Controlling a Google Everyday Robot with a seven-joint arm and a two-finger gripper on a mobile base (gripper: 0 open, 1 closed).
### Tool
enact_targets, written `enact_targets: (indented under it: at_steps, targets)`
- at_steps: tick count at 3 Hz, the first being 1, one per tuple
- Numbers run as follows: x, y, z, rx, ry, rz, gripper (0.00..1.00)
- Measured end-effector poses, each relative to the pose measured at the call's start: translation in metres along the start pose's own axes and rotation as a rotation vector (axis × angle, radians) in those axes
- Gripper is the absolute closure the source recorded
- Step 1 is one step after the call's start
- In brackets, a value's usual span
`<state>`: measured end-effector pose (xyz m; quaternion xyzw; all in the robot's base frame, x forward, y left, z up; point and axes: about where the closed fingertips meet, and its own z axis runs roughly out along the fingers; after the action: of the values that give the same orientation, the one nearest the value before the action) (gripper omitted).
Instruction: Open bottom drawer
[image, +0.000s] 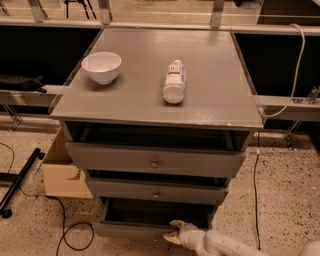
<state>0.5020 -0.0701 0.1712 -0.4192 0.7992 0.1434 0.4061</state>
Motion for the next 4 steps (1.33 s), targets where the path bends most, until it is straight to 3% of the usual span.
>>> enact_targets:
  at_steps: [2, 4]
  targets:
    - [0.0041, 0.0191, -0.0067, -0.041, -0.025, 0.01, 1.0]
    - [0.002, 0.0212, -0.011, -0.04, -0.024, 0.014, 1.0]
